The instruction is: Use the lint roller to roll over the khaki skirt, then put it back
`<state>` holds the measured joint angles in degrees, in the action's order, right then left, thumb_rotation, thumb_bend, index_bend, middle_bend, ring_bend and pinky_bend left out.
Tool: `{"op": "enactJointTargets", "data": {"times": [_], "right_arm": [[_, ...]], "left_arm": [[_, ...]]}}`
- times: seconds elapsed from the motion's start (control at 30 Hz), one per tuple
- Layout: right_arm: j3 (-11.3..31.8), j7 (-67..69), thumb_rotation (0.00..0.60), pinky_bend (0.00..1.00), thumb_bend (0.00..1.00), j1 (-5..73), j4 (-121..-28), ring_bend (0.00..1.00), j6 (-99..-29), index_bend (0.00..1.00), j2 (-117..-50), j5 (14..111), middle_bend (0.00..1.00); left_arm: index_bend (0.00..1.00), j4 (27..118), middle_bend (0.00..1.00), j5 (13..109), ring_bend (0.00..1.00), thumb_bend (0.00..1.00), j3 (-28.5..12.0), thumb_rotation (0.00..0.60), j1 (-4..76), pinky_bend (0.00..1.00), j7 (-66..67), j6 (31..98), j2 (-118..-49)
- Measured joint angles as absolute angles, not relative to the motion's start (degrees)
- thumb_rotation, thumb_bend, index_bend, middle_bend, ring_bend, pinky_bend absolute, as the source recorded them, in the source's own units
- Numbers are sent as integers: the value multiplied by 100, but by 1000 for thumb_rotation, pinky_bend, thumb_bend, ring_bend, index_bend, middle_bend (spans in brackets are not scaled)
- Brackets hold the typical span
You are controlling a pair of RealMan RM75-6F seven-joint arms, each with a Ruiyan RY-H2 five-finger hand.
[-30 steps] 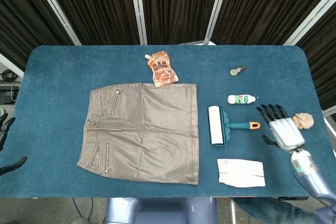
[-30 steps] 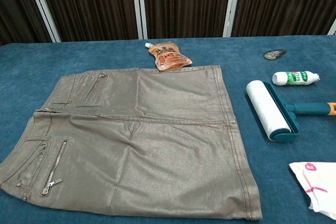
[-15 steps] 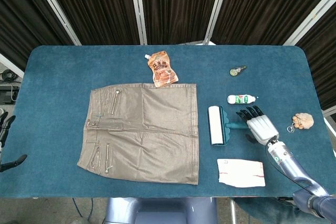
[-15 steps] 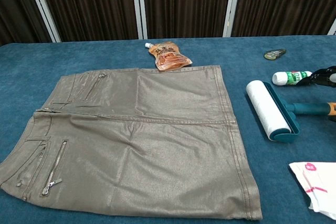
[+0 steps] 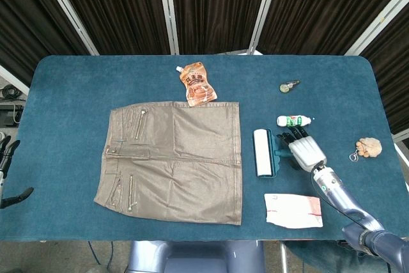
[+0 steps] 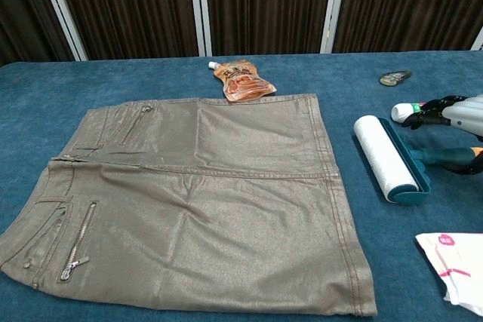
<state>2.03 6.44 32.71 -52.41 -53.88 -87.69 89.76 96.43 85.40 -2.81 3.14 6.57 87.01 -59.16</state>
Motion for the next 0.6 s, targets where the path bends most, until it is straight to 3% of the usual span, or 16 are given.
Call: {"op": "enactJointTargets", "data": {"times": [0.2, 0.47, 0.6], "right_arm": [[161, 512, 600, 46, 349, 3341, -5179, 61, -5263, 158, -8855, 8919, 187], [130, 489, 600, 302, 510, 3368, -5014, 290, -5288, 322, -8979, 8873, 435], [109, 581, 600, 354, 631, 3374, -4929, 344, -5411, 380, -9014, 8913, 490]], "left_arm": [[0, 9632, 0, 8504, 0, 0, -292, 600, 322, 0, 631, 8682, -5909], [0, 9615, 0, 8462, 0, 0, -301, 600, 341, 0, 624, 8645, -5912], [0, 9614, 0, 8446, 0, 0, -304, 600, 354, 0, 632, 8624, -5918]]}}
